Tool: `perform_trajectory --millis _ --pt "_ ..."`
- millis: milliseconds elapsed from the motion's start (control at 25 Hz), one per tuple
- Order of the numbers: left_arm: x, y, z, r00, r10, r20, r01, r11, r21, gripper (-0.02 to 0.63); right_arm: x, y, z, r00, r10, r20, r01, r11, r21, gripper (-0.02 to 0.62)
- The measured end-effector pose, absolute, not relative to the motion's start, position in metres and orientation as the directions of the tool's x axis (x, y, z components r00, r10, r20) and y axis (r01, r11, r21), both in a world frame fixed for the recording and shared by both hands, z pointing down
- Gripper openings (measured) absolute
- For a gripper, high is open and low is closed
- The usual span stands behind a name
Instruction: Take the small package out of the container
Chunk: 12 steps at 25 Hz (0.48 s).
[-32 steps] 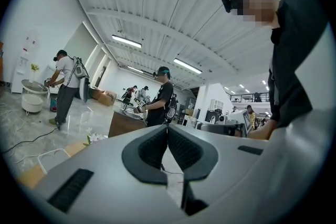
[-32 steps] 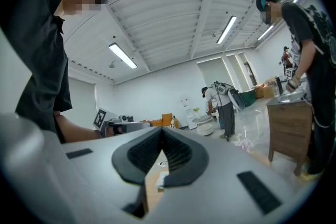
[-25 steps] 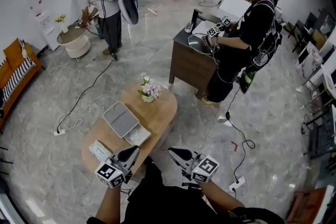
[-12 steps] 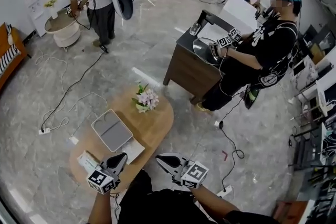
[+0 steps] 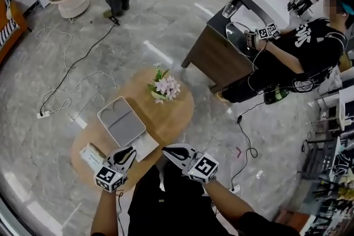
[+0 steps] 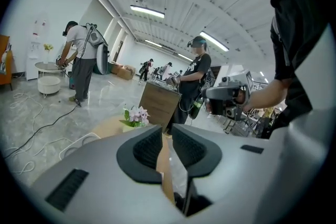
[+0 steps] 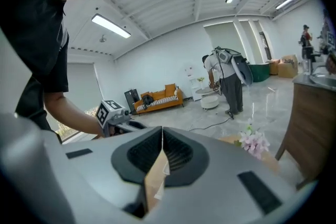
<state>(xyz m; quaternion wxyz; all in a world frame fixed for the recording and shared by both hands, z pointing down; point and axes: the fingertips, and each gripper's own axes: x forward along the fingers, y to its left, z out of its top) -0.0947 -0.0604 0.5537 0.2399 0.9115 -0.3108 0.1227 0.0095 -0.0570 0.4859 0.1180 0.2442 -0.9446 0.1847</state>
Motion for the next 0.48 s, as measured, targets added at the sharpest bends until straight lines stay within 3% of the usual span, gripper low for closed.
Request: perform_trajectory --millis 480 --pt "-0.111 -0.059 0.686 0.648 -0.42 0.635 -0.693 -0.67 0.265 0.12 0.001 -0.089 0.622 -0.872 -0.259 0.415 -0.429 0.812 -0.395 0.014"
